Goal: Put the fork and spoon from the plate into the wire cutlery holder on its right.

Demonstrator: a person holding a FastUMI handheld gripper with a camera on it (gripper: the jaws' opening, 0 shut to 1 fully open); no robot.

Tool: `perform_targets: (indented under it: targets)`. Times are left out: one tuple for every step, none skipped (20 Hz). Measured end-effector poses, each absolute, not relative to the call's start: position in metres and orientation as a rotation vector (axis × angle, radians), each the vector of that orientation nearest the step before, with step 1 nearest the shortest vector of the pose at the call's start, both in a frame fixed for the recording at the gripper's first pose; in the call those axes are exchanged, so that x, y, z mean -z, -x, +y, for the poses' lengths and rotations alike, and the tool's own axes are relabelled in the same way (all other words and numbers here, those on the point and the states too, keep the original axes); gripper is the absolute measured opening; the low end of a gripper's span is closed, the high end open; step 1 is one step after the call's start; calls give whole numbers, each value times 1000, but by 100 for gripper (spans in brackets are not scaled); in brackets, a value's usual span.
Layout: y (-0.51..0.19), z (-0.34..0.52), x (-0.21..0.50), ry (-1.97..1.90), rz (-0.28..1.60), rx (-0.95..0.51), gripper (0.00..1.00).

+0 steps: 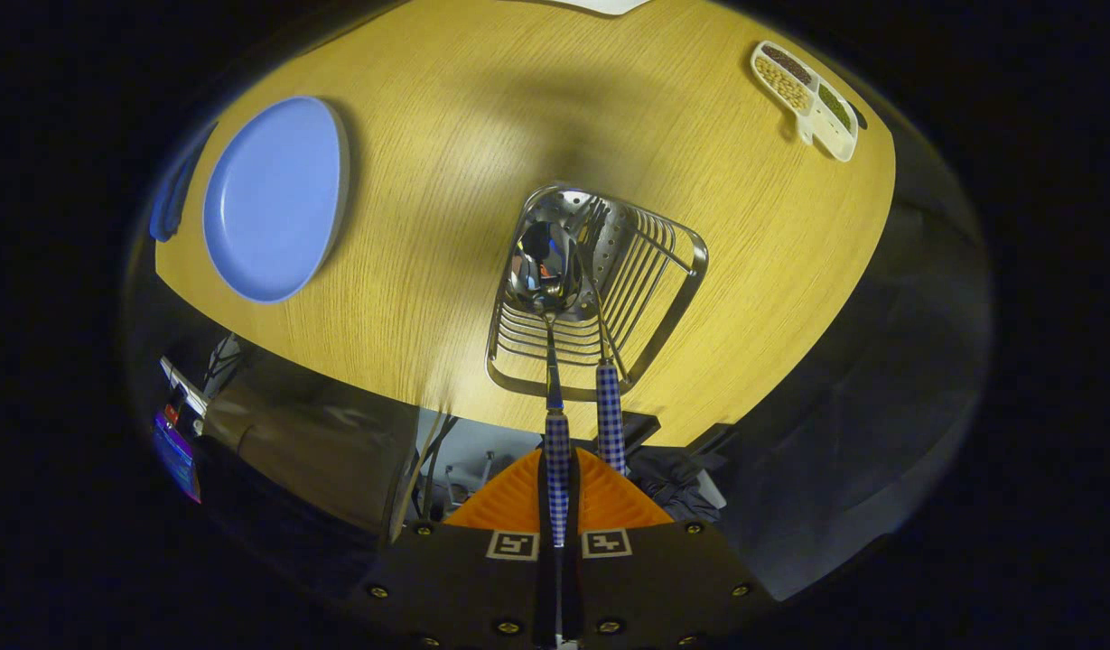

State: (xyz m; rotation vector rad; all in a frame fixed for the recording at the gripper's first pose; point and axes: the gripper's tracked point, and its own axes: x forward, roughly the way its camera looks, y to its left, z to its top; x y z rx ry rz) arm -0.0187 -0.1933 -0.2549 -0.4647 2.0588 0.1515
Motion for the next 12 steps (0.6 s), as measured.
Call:
perform_targets:
  targets:
    - [17,-193,256,473,2061,-150,3]
    - [15,-193,257,474,2063,-153,3]
    - [16,-193,256,475,2072,-155,3]
    - [15,-194,256,480,2078,-159,3]
    - [14,-194,256,483,2083,-165,3]
    - [13,-194,256,484,2086,-169,3]
    - [13,-194,255,480,2091,-167,7]
    - [12,-194,254,475,2094,-170,7]
    - [11,-194,255,469,2093,-169,7]
    - [10,-195,254,460,2090,-169,8]
    - [8,-194,254,450,2080,-168,9]
    - [5,-193,253,439,2067,-166,9]
